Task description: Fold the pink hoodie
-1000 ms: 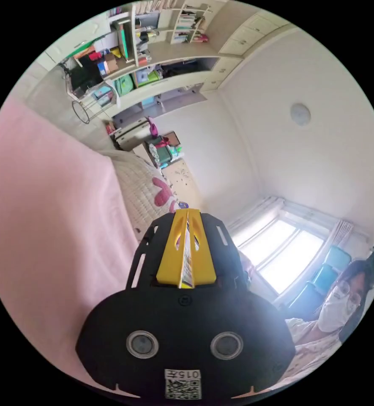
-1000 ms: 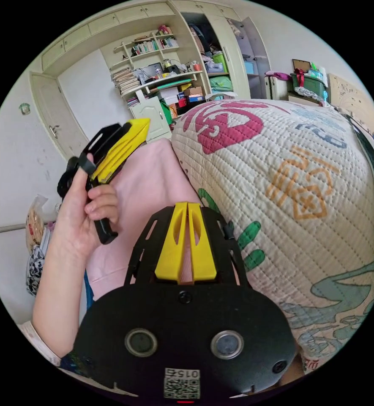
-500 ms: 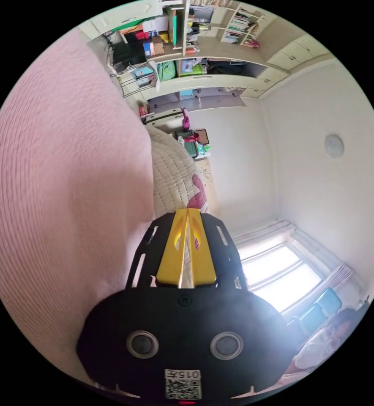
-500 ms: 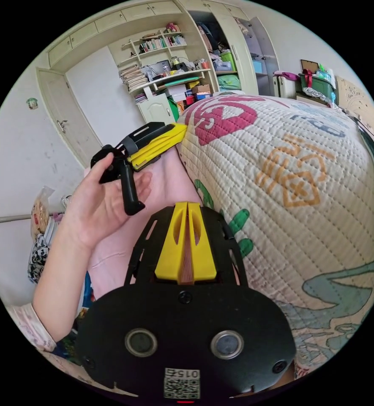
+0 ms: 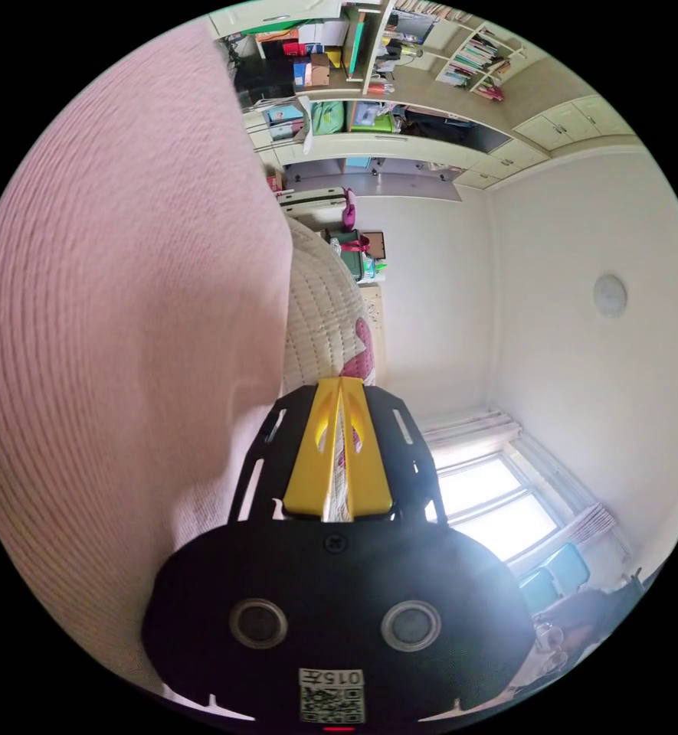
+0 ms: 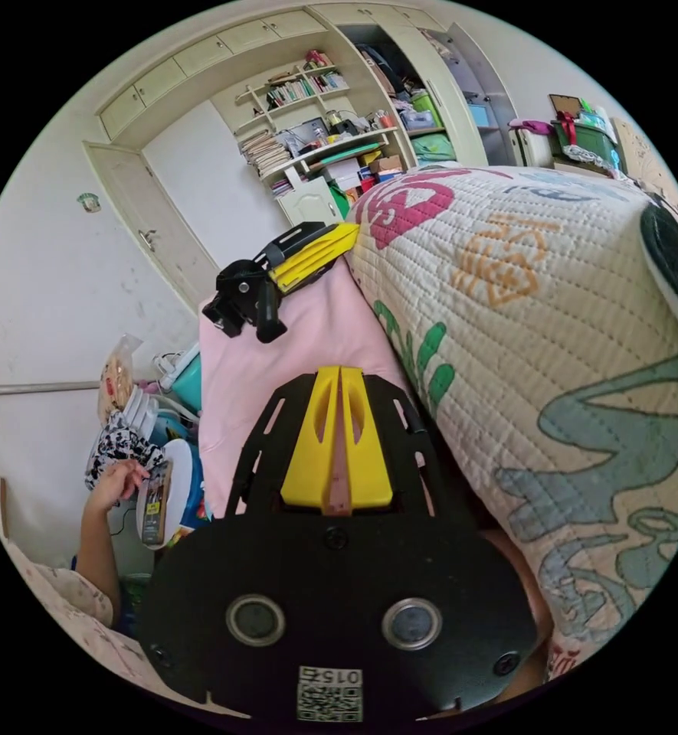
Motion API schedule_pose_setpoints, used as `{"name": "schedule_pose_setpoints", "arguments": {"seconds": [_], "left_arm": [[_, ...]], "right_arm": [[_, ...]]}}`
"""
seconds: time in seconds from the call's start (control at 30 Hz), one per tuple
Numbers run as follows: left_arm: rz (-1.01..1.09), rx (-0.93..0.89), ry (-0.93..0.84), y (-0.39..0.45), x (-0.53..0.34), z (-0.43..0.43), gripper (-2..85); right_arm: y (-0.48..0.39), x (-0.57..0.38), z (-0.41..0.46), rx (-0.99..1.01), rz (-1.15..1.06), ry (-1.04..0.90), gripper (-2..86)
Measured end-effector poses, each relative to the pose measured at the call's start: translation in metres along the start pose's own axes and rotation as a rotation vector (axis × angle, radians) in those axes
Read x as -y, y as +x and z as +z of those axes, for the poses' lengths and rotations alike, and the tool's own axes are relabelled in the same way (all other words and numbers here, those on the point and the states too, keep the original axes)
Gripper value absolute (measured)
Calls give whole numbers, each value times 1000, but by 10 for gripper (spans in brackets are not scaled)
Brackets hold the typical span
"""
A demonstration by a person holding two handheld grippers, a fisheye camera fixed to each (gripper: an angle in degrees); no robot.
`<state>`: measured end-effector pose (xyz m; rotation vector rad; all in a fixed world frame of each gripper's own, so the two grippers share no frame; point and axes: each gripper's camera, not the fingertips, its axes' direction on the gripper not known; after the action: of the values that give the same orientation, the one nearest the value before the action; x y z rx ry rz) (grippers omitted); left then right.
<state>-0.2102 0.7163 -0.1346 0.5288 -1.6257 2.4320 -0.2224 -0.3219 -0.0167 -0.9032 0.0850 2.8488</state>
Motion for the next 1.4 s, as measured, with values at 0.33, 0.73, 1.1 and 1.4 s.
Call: {"name": "schedule_pose_setpoints", "arguments": {"seconds": [0.33,0.73,1.1,1.4], "left_arm": [[-2,-1,0,21,-14,-6,-9],[40,13,24,33,-31,-6,-9],[5,0,15,26,-35,-1,-9],[4,-1,14,11,-37,8,-9]], "right_arm": [[-57,30,-42,-92,29,81,-6],[-119,50,-41,-46,136,0,-5],[-201,63,-9,-104,113,-36,-4],[-274,41,12,-136,124,27,-4]]}}
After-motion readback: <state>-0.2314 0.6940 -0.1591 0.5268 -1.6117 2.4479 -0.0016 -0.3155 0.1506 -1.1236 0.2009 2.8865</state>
